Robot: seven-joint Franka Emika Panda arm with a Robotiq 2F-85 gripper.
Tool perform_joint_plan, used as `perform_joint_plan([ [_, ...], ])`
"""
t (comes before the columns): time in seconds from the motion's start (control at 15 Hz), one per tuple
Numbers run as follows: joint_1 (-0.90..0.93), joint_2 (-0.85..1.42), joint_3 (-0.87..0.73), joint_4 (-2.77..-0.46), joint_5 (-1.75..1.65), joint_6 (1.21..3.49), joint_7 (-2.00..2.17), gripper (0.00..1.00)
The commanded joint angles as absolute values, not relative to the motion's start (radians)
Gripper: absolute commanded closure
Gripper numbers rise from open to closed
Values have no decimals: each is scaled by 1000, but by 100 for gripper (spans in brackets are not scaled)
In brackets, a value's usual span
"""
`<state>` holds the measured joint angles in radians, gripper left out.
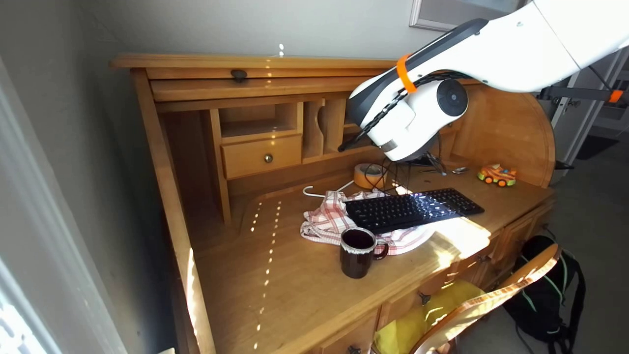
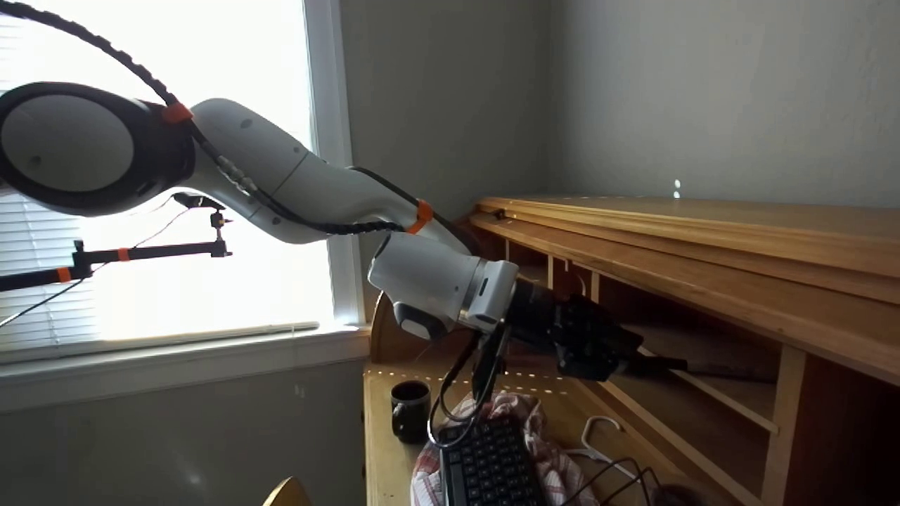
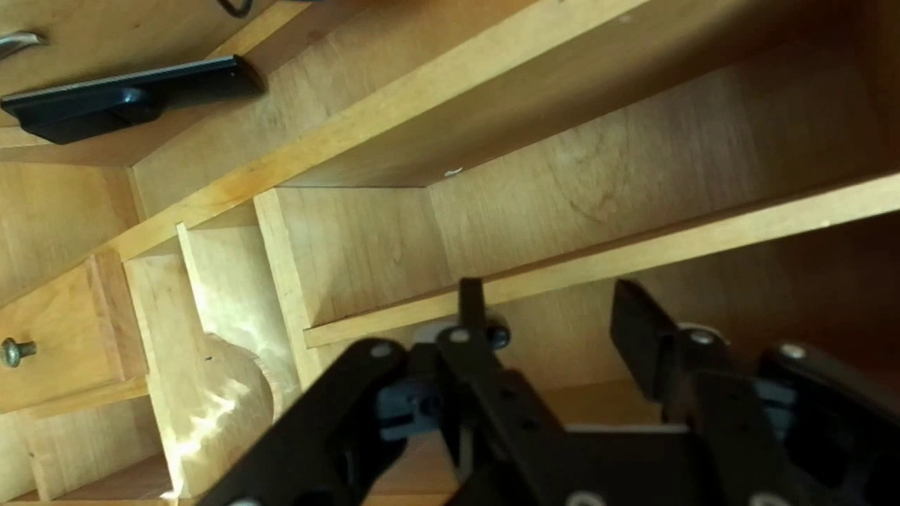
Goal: Move the marker from the cup to the top shelf in the center of the desk cabinet
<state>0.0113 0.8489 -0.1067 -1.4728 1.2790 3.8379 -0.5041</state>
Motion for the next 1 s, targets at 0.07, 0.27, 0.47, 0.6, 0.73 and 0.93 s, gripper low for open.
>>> perform_joint_plan([
  [0.07,37,815,-63,-1522,1345,3812,-579,11],
  [0.27,48,744,-9,-1616,1444,3810,-674,0],
  [0.47,41,650,62,-1719,1652,3835,-870,0],
  [0.6,32,587,105,-1771,1772,3888,-988,0],
  [0.73,15,516,149,-1808,1893,3949,-1121,0],
  [0.93,-44,398,242,-1848,2081,4026,-1337,0],
])
